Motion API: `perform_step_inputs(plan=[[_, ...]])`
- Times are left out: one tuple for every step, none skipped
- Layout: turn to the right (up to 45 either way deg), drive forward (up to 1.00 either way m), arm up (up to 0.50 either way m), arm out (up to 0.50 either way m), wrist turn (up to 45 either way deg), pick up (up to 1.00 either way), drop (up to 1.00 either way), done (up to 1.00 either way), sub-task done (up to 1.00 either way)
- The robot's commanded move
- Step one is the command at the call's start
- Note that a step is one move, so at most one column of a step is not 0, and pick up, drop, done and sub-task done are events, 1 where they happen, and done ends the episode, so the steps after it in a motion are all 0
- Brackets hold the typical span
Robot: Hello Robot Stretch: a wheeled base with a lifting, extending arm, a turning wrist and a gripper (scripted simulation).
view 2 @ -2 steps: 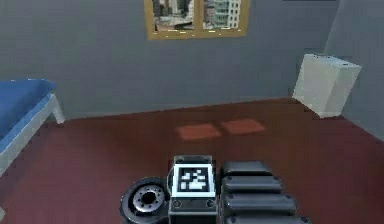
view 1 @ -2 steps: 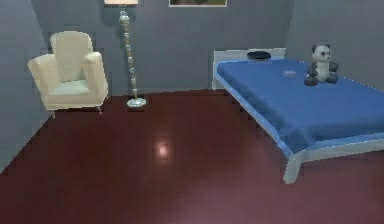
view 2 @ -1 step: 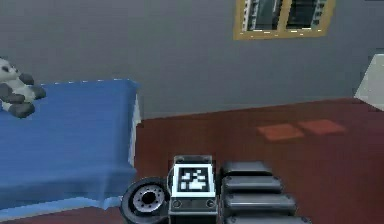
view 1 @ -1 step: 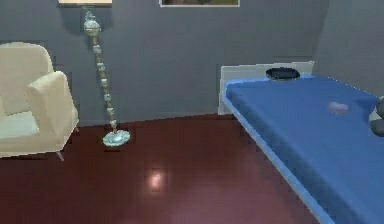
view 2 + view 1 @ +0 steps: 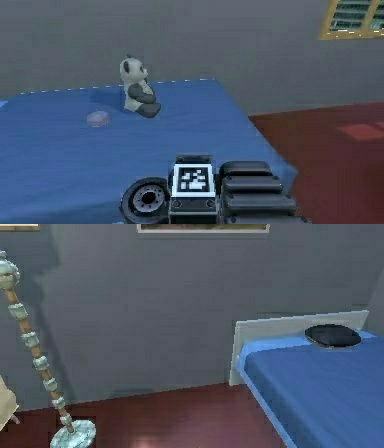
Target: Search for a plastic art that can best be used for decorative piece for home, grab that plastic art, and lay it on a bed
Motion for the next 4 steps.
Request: perform_step_inputs(plan=[[0.0,0.35,0.0,0.0,0.0,0.0,0.0,0.0,0.0],[45.0,0.0,0.0,0.0,0.0,0.0,0.0,0.0,0.0],[45.0,0.0,0.0,0.0,0.0,0.0,0.0,0.0,0.0],[45.0,0.0,0.0,0.0,0.0,0.0,0.0,0.0,0.0]])
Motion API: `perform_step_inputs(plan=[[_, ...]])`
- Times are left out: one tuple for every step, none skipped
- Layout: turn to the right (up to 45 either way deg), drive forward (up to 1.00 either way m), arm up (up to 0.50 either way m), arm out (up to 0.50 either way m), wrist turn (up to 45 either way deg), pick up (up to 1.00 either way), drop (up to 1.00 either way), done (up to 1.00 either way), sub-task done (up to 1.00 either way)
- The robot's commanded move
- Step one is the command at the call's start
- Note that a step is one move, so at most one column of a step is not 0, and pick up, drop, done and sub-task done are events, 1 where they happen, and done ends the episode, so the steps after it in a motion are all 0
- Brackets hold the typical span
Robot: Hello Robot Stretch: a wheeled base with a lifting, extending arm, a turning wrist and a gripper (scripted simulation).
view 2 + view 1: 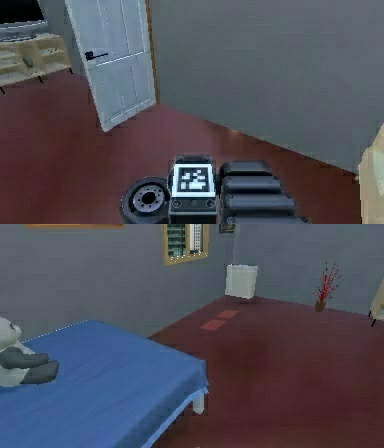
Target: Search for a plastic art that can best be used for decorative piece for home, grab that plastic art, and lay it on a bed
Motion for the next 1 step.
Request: perform_step_inputs(plan=[[18.0,0.0,0.0,0.0,0.0,0.0,0.0,0.0,0.0]])
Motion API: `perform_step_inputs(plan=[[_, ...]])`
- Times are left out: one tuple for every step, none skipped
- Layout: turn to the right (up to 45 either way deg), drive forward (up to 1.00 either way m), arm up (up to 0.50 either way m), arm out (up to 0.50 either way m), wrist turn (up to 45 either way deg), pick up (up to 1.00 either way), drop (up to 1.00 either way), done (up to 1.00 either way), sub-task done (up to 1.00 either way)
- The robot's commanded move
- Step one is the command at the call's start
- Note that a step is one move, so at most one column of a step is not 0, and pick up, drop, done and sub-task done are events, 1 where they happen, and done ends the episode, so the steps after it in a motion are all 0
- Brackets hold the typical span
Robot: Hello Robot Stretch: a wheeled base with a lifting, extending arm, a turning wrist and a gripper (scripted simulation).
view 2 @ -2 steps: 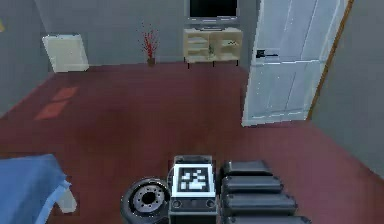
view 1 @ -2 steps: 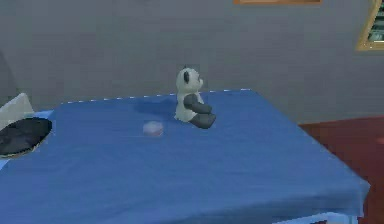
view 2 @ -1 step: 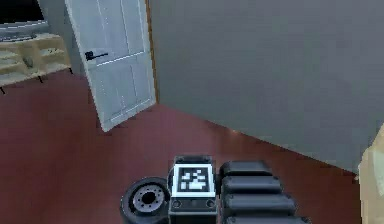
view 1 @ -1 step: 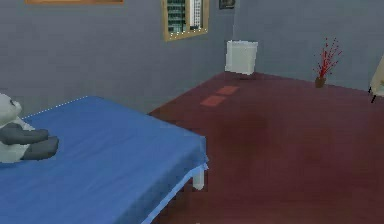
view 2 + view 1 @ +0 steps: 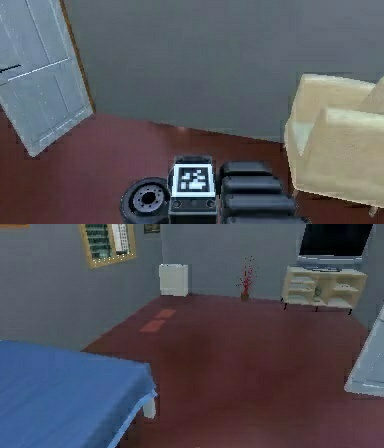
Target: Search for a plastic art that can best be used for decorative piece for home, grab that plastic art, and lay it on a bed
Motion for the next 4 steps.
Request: perform_step_inputs(plan=[[-45.0,0.0,0.0,0.0,0.0,0.0,0.0,0.0,0.0],[-45.0,0.0,0.0,0.0,0.0,0.0,0.0,0.0,0.0],[-45.0,0.0,0.0,0.0,0.0,0.0,0.0,0.0,0.0],[-6.0,0.0,0.0,0.0,0.0,0.0,0.0,0.0,0.0]])
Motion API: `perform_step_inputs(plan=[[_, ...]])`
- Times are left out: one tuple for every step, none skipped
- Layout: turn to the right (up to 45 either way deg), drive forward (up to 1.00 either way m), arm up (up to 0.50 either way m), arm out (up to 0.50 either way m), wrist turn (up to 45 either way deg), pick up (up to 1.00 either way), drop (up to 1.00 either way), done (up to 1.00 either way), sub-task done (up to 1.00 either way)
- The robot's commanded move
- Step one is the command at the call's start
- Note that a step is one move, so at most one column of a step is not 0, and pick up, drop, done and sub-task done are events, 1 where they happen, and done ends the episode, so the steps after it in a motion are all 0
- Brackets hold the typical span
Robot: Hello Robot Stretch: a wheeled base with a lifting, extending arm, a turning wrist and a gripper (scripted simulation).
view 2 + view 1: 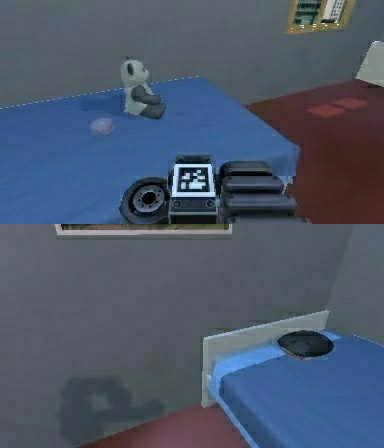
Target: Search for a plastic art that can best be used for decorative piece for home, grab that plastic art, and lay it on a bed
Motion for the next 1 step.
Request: perform_step_inputs(plan=[[45.0,0.0,0.0,0.0,0.0,0.0,0.0,0.0,0.0]])
